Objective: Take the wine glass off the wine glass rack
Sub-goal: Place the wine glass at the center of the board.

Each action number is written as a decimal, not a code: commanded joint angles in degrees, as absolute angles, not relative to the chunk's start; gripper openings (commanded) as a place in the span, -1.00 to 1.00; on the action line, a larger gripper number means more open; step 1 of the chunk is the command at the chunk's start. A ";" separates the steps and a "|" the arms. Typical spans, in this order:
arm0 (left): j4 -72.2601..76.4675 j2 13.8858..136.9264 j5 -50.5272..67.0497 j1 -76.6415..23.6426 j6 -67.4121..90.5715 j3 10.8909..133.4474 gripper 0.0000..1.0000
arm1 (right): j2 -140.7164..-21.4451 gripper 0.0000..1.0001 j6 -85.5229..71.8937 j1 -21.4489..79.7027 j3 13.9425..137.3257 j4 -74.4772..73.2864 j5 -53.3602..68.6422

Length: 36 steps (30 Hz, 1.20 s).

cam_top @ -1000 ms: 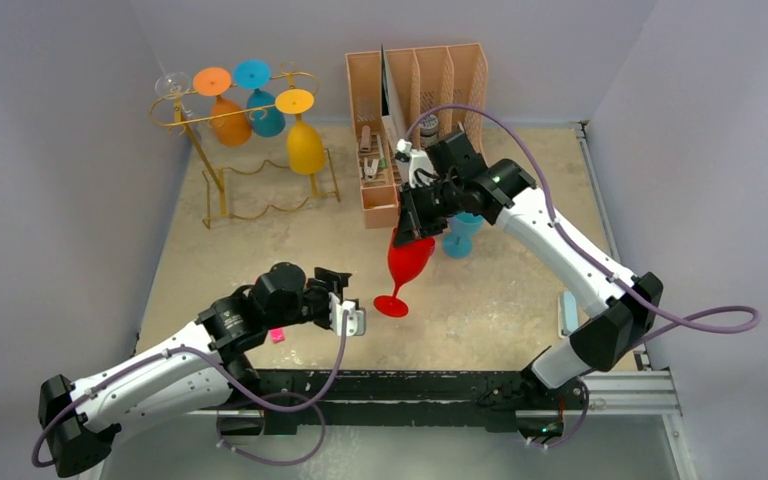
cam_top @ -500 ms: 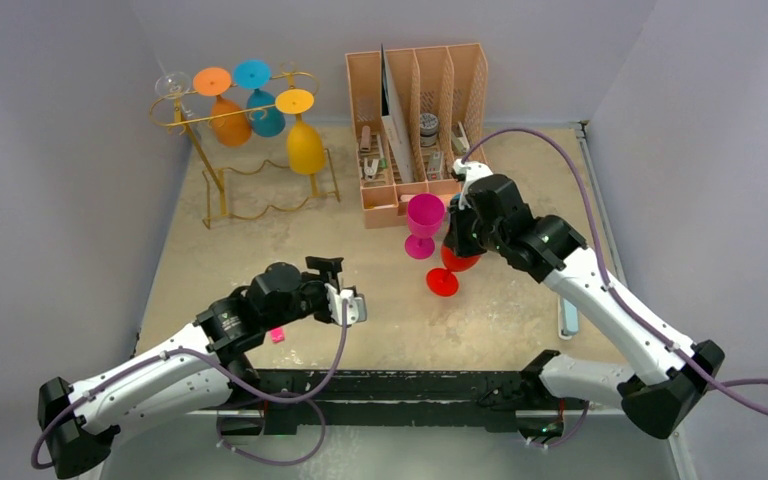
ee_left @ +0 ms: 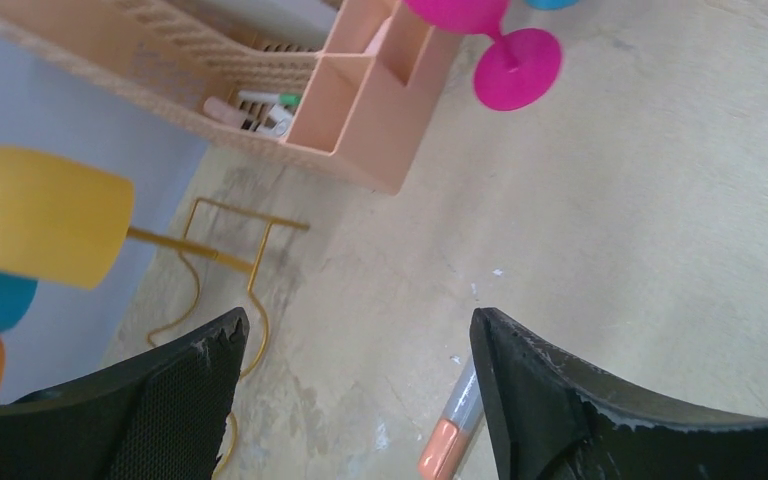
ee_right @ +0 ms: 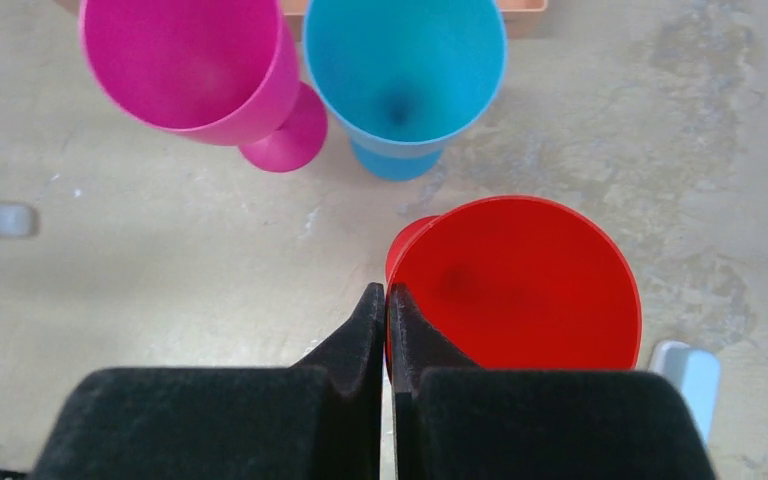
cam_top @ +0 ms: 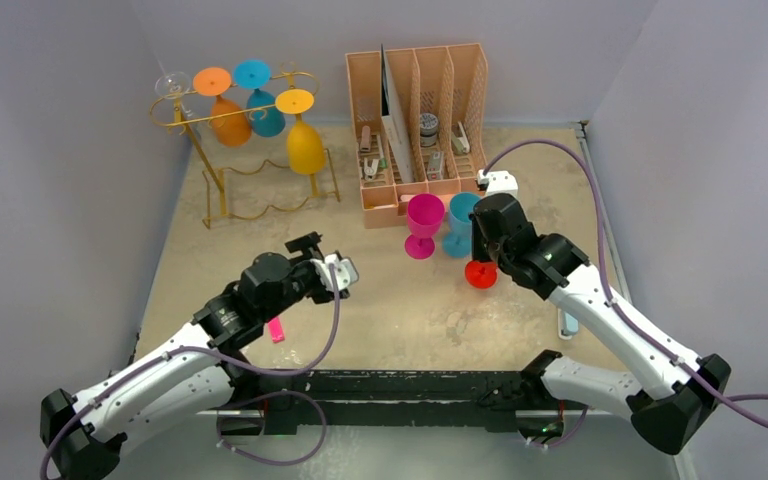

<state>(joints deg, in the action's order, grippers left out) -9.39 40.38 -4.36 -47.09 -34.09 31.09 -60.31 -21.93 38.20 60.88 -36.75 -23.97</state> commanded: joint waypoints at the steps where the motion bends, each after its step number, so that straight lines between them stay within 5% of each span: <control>1: -4.41 40.62 -6.87 -43.37 -25.00 32.59 0.61 | -61.17 -1.00 -22.07 37.56 61.03 -34.85 -31.07; 13: -7.67 42.85 -7.26 -43.07 -23.30 35.60 0.74 | -64.77 -1.00 -25.86 37.18 59.24 -30.75 -20.16; 36: -10.13 46.83 -14.04 -43.07 -21.81 37.90 0.83 | -65.01 -1.00 -17.32 37.18 52.33 -18.41 -17.46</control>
